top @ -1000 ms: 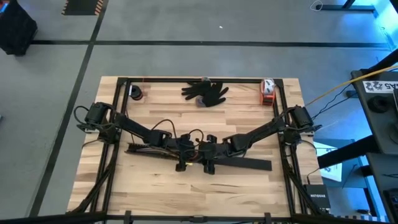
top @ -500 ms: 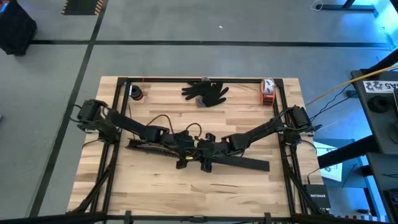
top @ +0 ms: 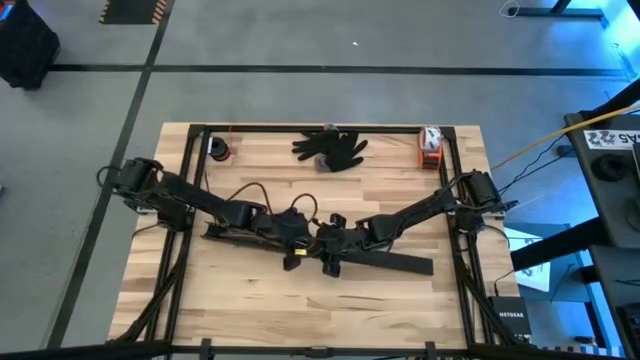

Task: Ziptie cables
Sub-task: Close the black cable duct

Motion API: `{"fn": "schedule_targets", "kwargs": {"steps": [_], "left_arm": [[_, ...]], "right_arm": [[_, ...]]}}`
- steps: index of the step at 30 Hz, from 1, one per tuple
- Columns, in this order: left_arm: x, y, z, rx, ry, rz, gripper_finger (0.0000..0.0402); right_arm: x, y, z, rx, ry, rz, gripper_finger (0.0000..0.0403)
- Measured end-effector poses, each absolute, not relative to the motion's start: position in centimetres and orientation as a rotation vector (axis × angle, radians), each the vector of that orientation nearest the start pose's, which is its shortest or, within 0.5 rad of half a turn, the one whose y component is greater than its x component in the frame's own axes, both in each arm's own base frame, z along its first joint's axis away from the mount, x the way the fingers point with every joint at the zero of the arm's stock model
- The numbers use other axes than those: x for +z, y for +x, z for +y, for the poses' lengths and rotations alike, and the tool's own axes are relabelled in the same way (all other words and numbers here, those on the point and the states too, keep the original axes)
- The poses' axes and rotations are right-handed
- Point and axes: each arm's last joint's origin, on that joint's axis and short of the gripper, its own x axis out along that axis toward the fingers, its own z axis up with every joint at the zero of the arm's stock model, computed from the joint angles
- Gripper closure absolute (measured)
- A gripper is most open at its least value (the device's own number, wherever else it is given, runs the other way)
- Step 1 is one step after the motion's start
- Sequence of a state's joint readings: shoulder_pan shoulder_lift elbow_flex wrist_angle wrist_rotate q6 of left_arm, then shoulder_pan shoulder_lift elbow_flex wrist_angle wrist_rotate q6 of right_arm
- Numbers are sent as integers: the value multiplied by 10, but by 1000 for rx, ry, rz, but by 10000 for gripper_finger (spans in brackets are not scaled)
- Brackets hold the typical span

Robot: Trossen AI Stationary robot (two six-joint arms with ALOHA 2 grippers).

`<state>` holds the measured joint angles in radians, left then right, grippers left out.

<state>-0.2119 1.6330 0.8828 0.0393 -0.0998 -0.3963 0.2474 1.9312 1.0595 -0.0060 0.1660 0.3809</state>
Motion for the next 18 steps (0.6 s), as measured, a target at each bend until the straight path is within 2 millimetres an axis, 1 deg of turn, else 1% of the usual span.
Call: {"fn": "schedule_targets", "kwargs": {"steps": [3,6,10,13,14,15,18], "left_arm": [[172,324,-66,86,-286,732,181],[172,325,-65,115,-279,725,223],[171,323,-65,116,-266,739,307],[173,318,-66,112,-254,776,374],[176,316,-67,108,-249,785,387],[177,313,-68,109,-245,803,392],[182,304,-70,106,-257,874,392]], "right_arm": [[128,368,88,-88,177,854,184],[128,368,88,-88,177,854,184],[128,368,88,-87,173,853,184],[128,368,88,-82,160,853,184],[128,368,88,-81,159,853,184],[128,368,88,-81,158,852,184],[128,369,88,-81,157,850,184]]}}
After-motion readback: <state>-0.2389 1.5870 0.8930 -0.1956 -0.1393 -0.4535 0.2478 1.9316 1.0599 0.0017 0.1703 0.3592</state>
